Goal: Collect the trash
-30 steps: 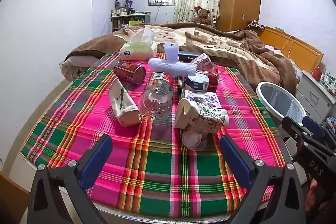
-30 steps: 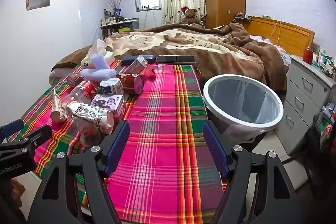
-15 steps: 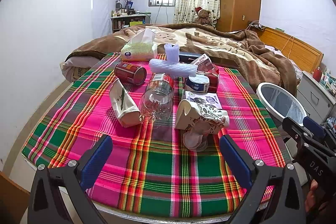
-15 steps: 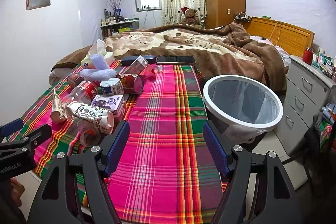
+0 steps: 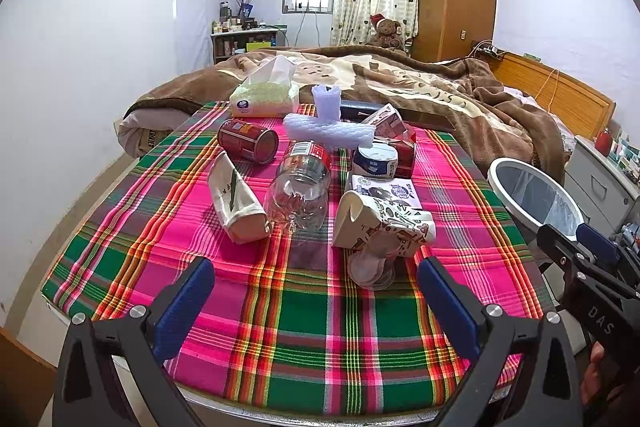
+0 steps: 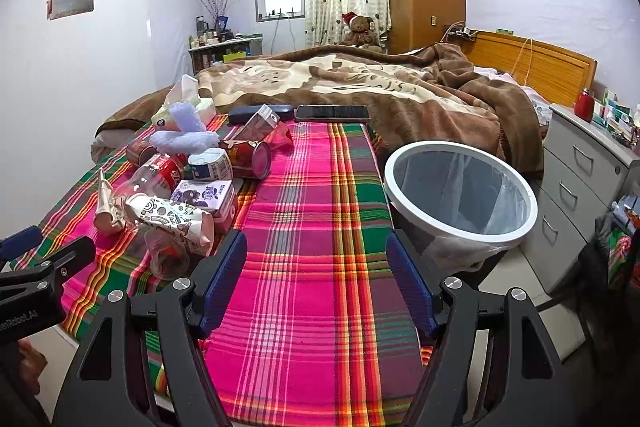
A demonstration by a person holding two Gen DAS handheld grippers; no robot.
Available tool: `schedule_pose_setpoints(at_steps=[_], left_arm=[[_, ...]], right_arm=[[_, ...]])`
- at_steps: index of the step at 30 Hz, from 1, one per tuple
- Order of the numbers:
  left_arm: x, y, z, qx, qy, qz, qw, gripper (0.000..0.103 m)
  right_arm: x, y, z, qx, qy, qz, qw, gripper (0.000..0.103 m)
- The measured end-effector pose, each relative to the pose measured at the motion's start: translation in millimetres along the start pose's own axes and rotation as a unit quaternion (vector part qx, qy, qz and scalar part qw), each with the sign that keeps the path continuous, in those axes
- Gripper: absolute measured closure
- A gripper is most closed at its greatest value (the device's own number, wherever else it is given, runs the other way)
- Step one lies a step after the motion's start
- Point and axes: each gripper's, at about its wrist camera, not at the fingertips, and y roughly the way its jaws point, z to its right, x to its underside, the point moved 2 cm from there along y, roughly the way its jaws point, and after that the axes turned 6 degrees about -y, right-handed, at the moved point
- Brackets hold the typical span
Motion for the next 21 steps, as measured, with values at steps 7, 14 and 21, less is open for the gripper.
schedule_pose_setpoints(at_steps=[7, 14, 21], left_arm=[[0.2, -2.0, -0.3, 0.000, 0.000, 0.000, 1.0000, 0.000], [0.2, -1.8, 0.0, 0.000, 0.000, 0.000, 1.0000, 0.000], [0.6, -2.5, 0.4, 0.002, 0.000, 0.001, 1.0000, 0.000]], right_arm=[[0.7, 0.6, 0.5, 0.000, 0.000, -0.001, 1.000, 0.030], [1.1, -0.1, 0.9, 0.002, 0.001, 0.000, 1.000, 0.030], [0.8, -0.8, -0.2, 0.003, 0.000, 0.000, 1.000, 0.030]])
